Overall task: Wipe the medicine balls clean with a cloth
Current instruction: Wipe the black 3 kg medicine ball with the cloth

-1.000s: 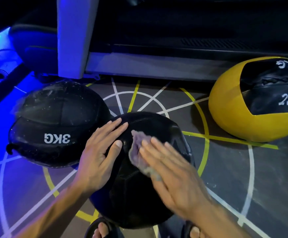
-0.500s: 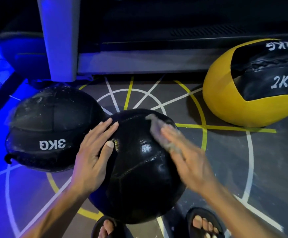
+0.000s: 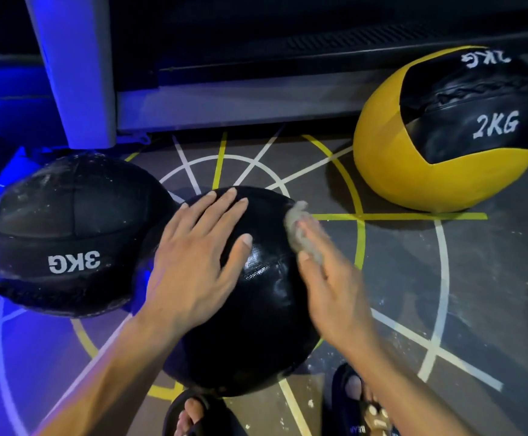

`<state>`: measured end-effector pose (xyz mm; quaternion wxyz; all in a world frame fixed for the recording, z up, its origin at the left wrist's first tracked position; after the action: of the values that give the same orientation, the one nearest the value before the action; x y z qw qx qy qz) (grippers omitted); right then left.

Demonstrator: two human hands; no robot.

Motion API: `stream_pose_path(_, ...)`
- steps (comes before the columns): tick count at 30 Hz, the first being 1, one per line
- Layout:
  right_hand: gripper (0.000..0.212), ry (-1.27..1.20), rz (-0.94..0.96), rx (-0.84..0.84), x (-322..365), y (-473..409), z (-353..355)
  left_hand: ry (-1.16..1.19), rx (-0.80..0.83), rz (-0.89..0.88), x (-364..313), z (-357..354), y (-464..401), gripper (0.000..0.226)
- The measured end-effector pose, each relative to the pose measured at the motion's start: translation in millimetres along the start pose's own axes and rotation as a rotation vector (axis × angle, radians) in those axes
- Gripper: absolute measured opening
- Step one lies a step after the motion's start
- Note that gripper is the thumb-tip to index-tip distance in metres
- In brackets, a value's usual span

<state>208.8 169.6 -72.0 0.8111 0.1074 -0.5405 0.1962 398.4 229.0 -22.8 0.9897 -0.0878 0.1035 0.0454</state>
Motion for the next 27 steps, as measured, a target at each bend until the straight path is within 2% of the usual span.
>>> stream_pose_path(2, 0.05, 0.231, 0.292, 0.082, 18.9, 17.7, -17.0, -0.007, -0.007, -0.013, 2.5, -0.6, 2.4, 0.058)
stream_pose_path(3, 0.052, 0.297, 0.39, 0.125, 19.6, 21.4, -21.5, -0.011, -0.006, -0.021, 3.6, -0.1, 4.3, 0.057)
stream_pose_path(4, 0.054, 0.29, 0.41, 0.146, 11.9, 18.9, -18.7, -0.009, 0.0, -0.026, 4.2, 0.0, 5.9, 0.057)
stream_pose_path(5, 0.053, 0.23, 0.352, 0.131, -2.0, 13.4, -11.9, 0.001, 0.002, -0.021, 3.8, 0.2, 7.0, 0.056)
stream_pose_path(7, 0.047, 0.071, 0.045, 0.006, -37.8, -6.4, 8.6, 0.02, -0.009, 0.003, 2.1, 2.2, 7.9, 0.055)
stream_pose_path(8, 0.044, 0.07, -0.124, -0.053, -52.0, -10.0, 16.4, 0.024, -0.016, 0.006, 0.4, 2.9, 7.9, 0.055)
stream_pose_path(9, 0.042, 0.085, -0.213, -0.079, -57.9, -6.5, 19.2, 0.025, -0.023, 0.007, -1.9, 3.5, 8.4, 0.055)
stream_pose_path(10, 0.04, 0.078, -0.214, -0.104, -53.2, 3.9, 18.4, 0.031, -0.031, 0.011, -3.5, 3.7, 9.3, 0.054)
stream_pose_path(11, 0.04, 0.032, -0.135, -0.105, -37.3, 15.7, 13.4, 0.036, -0.039, 0.015, -3.9, 3.8, 9.3, 0.054)
stream_pose_path(13, 0.043, -0.021, 0.139, -0.001, -1.4, 36.5, -0.6, 0.033, -0.042, 0.011, -3.0, 3.3, 11.9, 0.053)
stream_pose_path(14, 0.045, 0.03, 0.275, 0.05, 4.4, 43.1, -7.5, 0.033, -0.039, 0.004, -2.8, 3.0, 14.0, 0.053)
stream_pose_path(16, 0.048, 0.089, 0.38, 0.066, -2.5, 41.2, -11.6, 0.052, -0.039, 0.002, -2.3, 3.8, 16.4, 0.054)
stream_pose_path(18, 0.047, 0.052, 0.313, 0.013, -20.5, 28.8, -4.2, 0.065, -0.04, 0.006, -3.5, 5.1, 14.9, 0.054)
stream_pose_path(21, 0.042, -0.006, -0.008, -0.153, -46.9, 15.5, 14.2, 0.071, -0.04, 0.014, -4.9, 5.2, 14.4, 0.053)
stream_pose_path(23, 0.038, 0.038, -0.125, -0.222, -54.5, 17.9, 19.8, 0.073, -0.053, 0.022, -5.5, 6.5, 17.3, 0.052)
stream_pose_path(24, 0.039, 0.021, -0.12, -0.231, -50.1, 23.5, 19.6, 0.076, -0.055, 0.022, -5.6, 6.6, 18.5, 0.052)
stream_pose_path(27, 0.038, 0.001, 0.111, -0.154, -18.6, 43.2, 8.3, 0.074, -0.064, 0.023, -5.0, 6.3, 22.0, 0.051)
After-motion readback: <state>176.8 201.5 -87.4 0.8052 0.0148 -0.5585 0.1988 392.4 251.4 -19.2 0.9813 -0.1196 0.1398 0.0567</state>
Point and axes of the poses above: each hand's wrist, its own y-axis away from the middle knuckle, its own z-axis out of the back of the hand, x = y × z, the point moved 2 cm from there along -y, towards the middle knuckle, and after that the axes turned 5 degrees about -z, right-handed, at the moved point
